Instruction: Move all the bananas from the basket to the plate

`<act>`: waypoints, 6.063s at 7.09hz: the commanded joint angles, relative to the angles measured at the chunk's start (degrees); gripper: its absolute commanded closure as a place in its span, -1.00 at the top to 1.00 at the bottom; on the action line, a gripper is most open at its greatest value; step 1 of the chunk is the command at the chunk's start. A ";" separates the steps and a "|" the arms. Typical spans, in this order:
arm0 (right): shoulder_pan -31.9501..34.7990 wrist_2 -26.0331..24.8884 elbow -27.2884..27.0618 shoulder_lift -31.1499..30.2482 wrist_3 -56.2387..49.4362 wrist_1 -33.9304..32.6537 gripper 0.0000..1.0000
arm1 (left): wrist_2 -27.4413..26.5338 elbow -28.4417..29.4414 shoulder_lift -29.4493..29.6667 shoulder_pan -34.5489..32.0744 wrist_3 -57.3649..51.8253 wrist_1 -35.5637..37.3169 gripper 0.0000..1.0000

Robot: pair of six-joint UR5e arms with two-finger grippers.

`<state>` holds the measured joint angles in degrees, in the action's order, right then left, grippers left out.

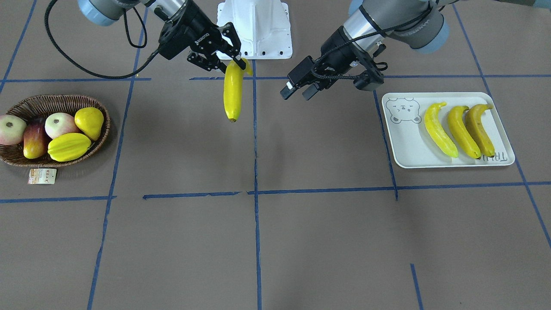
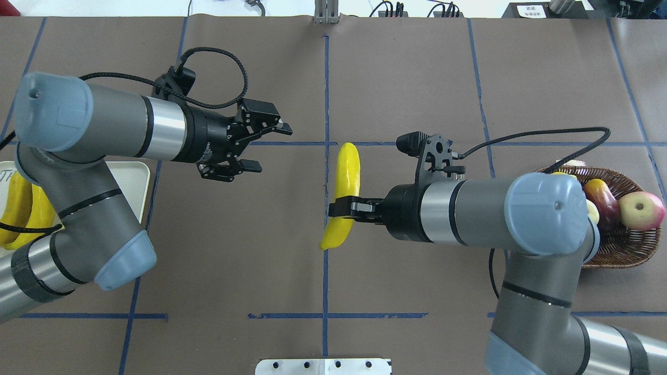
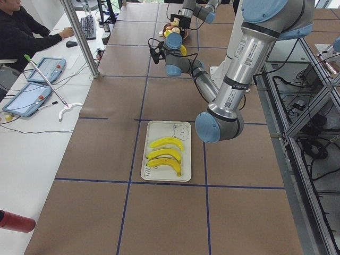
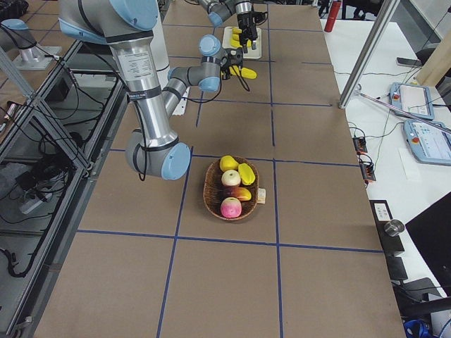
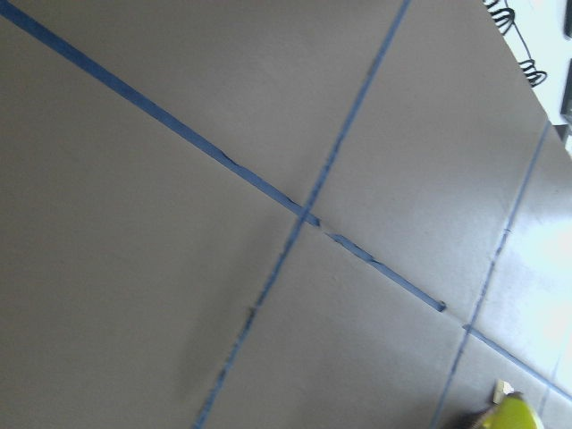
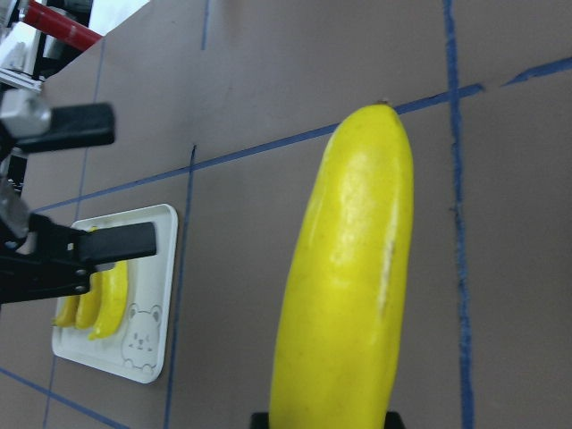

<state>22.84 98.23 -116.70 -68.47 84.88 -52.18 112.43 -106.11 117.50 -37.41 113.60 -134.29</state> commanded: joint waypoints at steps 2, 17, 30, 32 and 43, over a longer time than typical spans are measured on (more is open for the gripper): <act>-3.15 -3.31 0.25 0.88 0.64 3.84 -0.98 | -2.92 2.48 3.25 4.70 1.27 -1.77 0.99; 6.57 7.74 -3.00 -5.69 0.20 2.78 1.00 | -2.39 1.52 -6.19 1.49 -10.04 0.95 -1.00; 31.35 28.39 -2.48 -13.09 -18.71 -11.92 1.00 | 9.05 -0.06 -29.70 -15.26 -38.95 7.46 1.00; 37.69 29.38 -2.39 -13.09 -41.25 -28.68 1.00 | 19.89 1.42 -31.27 -29.15 -56.72 7.72 1.00; 69.44 44.06 17.57 -24.43 -96.83 -43.27 1.00 | 25.37 7.94 -32.78 -55.76 -121.01 53.52 1.00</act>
<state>91.99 142.34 -98.77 -92.19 -12.44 -95.38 136.40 -98.24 84.76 -93.09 -9.34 -80.65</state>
